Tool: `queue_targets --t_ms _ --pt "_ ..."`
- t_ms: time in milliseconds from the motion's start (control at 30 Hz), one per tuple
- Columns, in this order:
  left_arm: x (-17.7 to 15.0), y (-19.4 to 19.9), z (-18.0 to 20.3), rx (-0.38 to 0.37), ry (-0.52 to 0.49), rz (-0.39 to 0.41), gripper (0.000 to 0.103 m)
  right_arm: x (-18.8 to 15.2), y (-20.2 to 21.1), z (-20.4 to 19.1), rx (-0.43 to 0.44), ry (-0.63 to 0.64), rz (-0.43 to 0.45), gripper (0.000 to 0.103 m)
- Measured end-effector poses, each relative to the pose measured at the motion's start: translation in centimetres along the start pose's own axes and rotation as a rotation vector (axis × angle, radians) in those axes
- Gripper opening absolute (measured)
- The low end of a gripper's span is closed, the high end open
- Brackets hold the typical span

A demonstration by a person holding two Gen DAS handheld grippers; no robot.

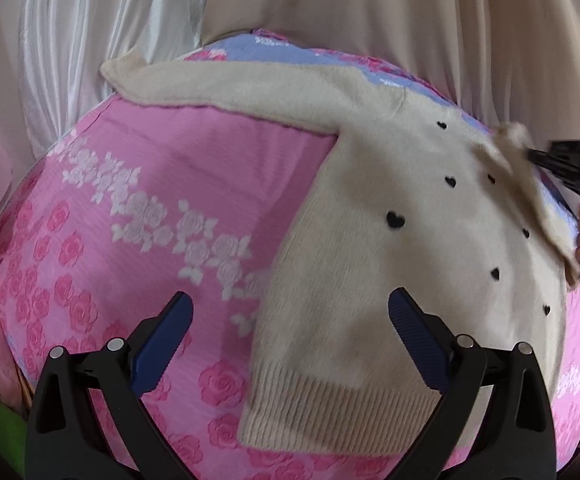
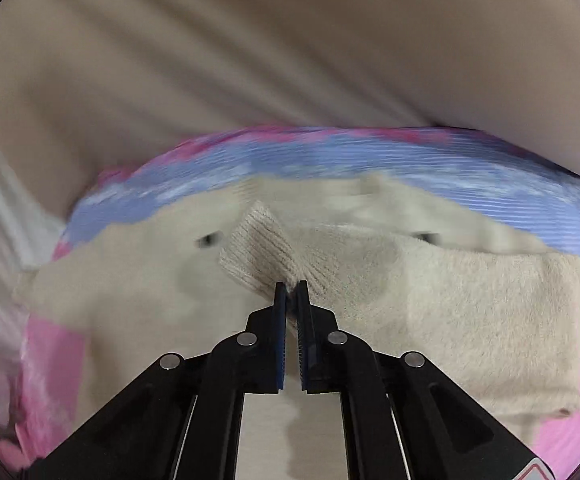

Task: Fold small clothes

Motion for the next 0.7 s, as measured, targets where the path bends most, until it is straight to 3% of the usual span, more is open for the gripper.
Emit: queue_targets --t_ms 133,233,333,400,467,500,533,600,700 --pt "1.6 0.0 1.1 -0.018 -0.007 0.02 0.096 -2.6 -6.1 -6.0 0.041 0.092 -0.099 0.005" --pt "2.5 -0.1 1.9 -0.043 -0.009 0.022 0.096 -4.7 -9.9 -6.9 0.032 0.074 -0.164 0.007" --pt "3.1 -0.6 2.6 -0.059 -0.029 0.022 0.096 -4.8 -9.8 -7.1 0.043 0.062 -0.139 0.013" --pt "3.8 -1.4 3.5 -0.098 -0.022 0.0 0.096 -4.6 -8.3 -7.1 0.071 0.05 -0.146 0.017" --pt "5.0 -2.2 4.6 -0.157 0.011 -0.029 0.096 -4.4 -5.0 -6.4 0.091 0.036 -0.088 0.026" --pt "5.9 -2.7 5.6 -0.196 0.036 -0.041 0.096 -4.3 -3.3 -5.4 0.09 0.023 -0.049 0.038" --pt "6.8 -3.3 6.4 -0.22 0.056 -0.048 0.097 -4.6 -0.9 -4.0 0.078 -0.003 -0.004 0.041" --pt "8.9 -4.9 8.7 -0.264 0.089 -0.059 0.097 -6.1 3.1 -0.5 0.038 -0.071 0.061 0.041" --pt "11.6 -8.4 13.1 -0.283 0.092 -0.091 0.097 -9.2 6.9 4.8 -0.104 -0.139 0.083 0.041"
Point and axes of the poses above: each gripper's, at about its wrist camera, not at the fingertips, and y roughly against the way its jaws point, z to its right, x to its top, the point moved 7 cm from there along -y, roughly the way its jaws point, and after that the axes turned 8 degrees about x, right-handed, at the moved point
